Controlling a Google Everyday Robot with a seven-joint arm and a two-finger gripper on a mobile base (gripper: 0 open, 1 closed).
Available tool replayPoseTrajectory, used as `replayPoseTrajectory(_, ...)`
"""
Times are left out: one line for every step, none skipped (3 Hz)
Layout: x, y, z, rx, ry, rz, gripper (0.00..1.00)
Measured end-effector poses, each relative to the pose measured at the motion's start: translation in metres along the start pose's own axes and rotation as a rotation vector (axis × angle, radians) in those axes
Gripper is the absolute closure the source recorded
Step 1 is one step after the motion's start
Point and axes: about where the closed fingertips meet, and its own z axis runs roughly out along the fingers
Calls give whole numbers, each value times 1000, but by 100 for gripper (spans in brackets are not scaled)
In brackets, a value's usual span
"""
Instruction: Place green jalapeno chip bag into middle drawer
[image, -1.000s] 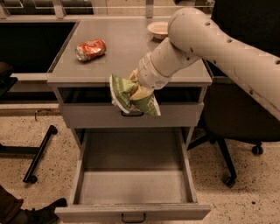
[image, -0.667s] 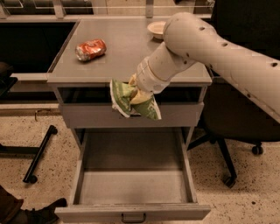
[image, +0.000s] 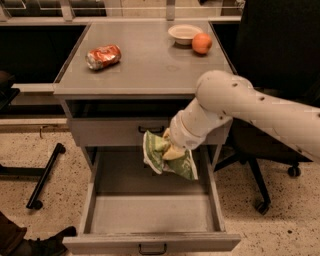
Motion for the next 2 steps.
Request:
replayPoseTrajectory(21,27,37,-93,-29,51,100)
replayPoseTrajectory(21,27,37,-93,-29,51,100)
